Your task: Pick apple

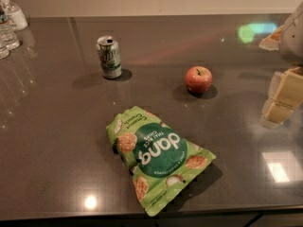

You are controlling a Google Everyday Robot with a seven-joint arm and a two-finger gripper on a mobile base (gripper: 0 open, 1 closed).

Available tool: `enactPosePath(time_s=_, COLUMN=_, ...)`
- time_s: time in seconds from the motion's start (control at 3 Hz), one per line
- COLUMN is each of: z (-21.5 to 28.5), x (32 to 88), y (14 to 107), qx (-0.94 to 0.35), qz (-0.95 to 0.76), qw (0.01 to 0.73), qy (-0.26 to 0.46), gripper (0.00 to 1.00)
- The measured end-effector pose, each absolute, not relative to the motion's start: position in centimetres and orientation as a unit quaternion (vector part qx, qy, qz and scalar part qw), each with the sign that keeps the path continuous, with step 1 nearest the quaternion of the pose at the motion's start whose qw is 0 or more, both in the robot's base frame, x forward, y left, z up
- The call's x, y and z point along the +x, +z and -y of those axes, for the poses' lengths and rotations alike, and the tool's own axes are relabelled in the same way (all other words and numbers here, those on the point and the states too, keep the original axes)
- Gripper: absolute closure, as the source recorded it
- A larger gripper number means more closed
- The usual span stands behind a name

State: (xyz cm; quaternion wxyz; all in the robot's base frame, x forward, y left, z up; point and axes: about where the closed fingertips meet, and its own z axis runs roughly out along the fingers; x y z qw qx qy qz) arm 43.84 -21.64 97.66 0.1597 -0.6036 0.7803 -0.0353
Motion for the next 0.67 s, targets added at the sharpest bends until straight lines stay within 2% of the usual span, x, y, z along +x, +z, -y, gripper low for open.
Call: enactPosePath(time_s=0.67, z=21.1, x=45.8, y=97.1, qx=-0.605, qz=-0.774, qw=0.185, qy=-0.031, gripper=0.00)
